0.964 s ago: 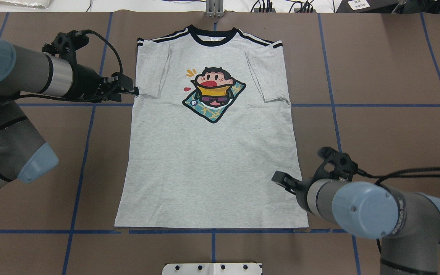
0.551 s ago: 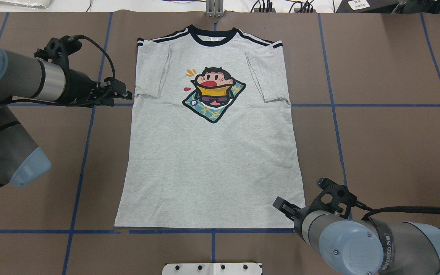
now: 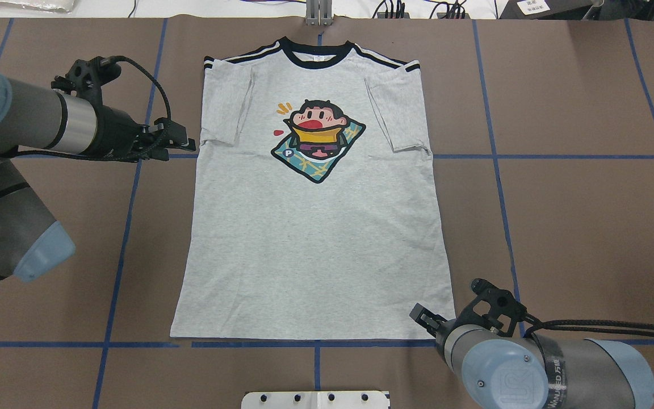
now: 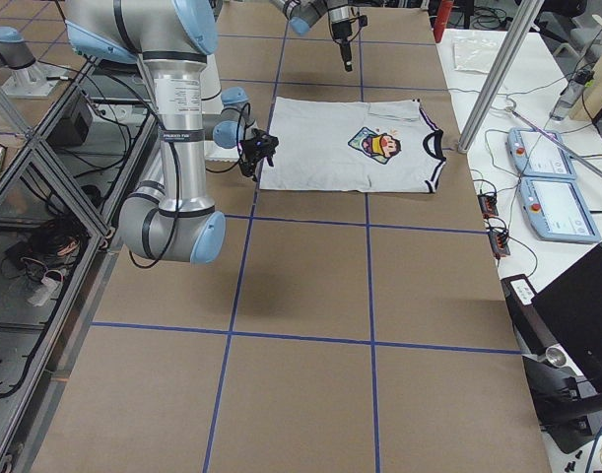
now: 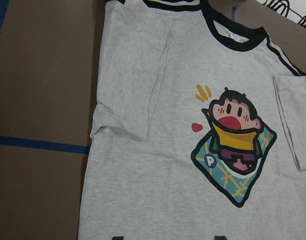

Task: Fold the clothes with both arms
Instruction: 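Move both grippers down to the hem corners nearest the robot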

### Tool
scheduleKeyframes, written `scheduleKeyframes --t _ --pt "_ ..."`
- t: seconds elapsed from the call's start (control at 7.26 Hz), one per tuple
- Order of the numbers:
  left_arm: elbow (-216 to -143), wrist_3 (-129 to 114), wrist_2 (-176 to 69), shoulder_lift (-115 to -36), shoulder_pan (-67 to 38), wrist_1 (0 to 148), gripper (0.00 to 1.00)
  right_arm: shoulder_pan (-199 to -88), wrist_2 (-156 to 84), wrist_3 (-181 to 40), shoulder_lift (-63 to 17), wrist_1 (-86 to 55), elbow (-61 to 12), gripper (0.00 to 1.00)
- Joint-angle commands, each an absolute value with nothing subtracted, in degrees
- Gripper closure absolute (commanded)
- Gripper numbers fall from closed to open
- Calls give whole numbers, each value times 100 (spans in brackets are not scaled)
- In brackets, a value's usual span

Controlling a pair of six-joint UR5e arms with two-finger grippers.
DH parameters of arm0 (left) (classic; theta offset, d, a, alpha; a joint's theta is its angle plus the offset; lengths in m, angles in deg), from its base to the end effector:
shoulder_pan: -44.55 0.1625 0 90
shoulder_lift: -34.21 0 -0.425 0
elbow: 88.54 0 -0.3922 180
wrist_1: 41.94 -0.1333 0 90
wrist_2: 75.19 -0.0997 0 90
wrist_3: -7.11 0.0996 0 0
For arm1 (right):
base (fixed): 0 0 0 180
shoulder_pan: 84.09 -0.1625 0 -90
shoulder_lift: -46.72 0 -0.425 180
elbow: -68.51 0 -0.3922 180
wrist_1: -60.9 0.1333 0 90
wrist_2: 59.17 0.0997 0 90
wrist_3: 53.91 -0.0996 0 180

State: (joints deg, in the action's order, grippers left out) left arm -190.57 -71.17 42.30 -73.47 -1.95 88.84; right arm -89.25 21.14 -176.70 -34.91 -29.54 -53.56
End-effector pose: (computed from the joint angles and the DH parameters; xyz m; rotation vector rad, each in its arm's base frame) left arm 0.3402 -0.4854 0.3086 0.2214 1.2539 -0.2281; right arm -0.4843 -0.1944 0.3397 -0.0090 -0.7302 0.6924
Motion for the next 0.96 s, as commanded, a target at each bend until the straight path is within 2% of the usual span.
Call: scheduleKeyframes --t 0.0,0.55,0.83 --pt "-19032 -7120 4232 -7354 -186 8893 31 -8918 2151 -17678 -3581 -2963 -5330 11" --pt "-18979 -7102 4162 -7354 -142 8911 31 -8883 2300 -17678 -3538 -2954 -5242 21" --pt "-18979 -7102 4162 -7354 -142 8911 31 -8874 2300 -17678 -3520 -2954 -5198 22"
